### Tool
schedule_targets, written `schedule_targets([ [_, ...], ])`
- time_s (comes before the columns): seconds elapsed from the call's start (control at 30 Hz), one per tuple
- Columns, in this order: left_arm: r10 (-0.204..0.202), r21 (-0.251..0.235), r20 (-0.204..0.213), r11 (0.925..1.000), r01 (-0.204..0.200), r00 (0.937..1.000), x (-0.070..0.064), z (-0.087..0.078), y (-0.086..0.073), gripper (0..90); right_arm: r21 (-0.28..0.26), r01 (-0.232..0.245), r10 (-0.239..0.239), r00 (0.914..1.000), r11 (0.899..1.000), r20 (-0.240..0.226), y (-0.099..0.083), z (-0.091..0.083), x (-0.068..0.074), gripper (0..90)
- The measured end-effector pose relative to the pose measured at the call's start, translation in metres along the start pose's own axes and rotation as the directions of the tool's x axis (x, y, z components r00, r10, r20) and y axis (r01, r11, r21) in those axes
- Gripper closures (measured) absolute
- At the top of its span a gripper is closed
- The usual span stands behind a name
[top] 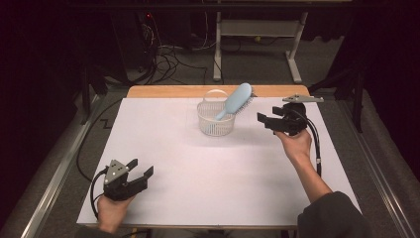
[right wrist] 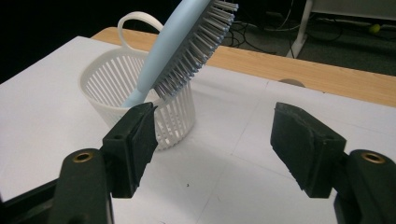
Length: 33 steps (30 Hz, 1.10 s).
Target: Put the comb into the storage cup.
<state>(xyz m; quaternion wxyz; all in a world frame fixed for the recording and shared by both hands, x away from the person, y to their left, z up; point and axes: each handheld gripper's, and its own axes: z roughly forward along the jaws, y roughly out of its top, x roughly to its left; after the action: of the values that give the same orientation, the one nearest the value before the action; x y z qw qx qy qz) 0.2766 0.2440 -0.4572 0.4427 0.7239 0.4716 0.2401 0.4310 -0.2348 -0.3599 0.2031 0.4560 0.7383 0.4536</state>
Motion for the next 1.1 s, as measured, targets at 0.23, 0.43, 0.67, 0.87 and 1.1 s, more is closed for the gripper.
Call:
schedule_targets([
  [0.23,-0.001,0.000,-0.001,1.0000,0.001,1.0000,0.000,0.000,0.000,35.5,-0.005,0.005,-0.005,1.0000,1.000,0.007,-0.004,-0.005,-0.002,32.2],
  [0.43,-0.001,0.001,0.000,1.0000,0.001,1.0000,0.000,0.000,0.000,35.5,-0.006,0.013,-0.013,0.9999,1.000,0.009,-0.007,-0.009,-0.004,32.2],
  [0.67,0.000,0.003,0.000,1.0000,0.000,1.0000,0.000,0.000,0.000,35.5,-0.010,0.011,-0.011,0.9999,1.000,0.012,-0.010,-0.015,-0.008,32.2],
  [0.87,-0.001,0.001,0.000,1.0000,0.001,1.0000,0.000,0.000,0.000,35.5,-0.014,0.009,-0.009,0.9999,1.000,0.014,-0.013,-0.019,-0.010,32.1],
  [1.1,-0.003,0.003,0.001,1.0000,0.003,1.0000,0.000,0.001,0.000,35.5,-0.015,0.005,-0.004,0.9999,1.000,0.015,-0.017,-0.023,-0.013,32.0],
])
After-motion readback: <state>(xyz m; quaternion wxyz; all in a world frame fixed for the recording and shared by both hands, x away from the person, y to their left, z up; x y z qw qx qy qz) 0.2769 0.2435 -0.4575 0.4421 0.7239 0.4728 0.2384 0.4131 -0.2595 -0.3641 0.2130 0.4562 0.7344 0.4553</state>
